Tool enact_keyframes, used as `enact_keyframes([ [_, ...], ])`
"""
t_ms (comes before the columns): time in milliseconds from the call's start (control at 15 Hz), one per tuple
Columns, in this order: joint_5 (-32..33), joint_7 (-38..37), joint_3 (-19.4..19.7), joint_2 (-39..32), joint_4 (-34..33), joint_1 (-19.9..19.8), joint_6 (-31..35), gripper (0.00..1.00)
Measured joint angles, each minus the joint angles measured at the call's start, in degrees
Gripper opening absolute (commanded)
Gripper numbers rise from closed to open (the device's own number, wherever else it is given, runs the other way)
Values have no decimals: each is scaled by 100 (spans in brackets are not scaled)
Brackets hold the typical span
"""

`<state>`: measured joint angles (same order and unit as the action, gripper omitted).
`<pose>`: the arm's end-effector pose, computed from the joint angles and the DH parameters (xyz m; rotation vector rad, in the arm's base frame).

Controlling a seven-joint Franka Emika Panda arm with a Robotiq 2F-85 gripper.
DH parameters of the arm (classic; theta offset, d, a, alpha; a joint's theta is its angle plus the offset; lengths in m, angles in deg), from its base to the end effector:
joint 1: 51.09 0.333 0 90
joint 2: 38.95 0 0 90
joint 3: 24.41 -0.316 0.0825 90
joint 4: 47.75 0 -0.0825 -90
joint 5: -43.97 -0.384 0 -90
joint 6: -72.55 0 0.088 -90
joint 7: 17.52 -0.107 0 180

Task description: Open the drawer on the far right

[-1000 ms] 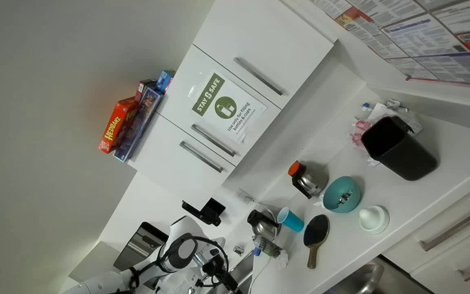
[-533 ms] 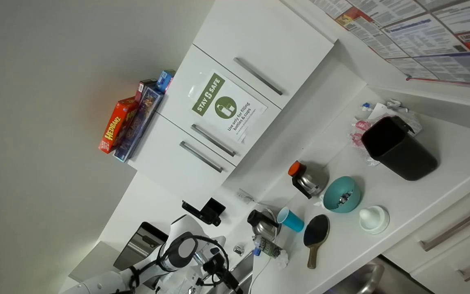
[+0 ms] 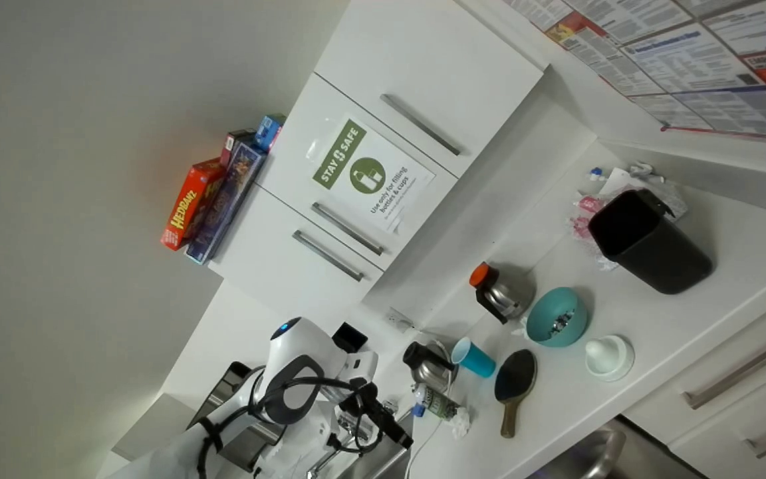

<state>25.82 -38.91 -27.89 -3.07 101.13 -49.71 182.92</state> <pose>0.3490 0.0517 0.4544 -2.8324 0.6016 0.1462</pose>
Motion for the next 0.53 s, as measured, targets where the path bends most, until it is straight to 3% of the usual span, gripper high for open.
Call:
enact_keyframes([
  [533,943,698,1193,138,478,-1492,799,100],
])
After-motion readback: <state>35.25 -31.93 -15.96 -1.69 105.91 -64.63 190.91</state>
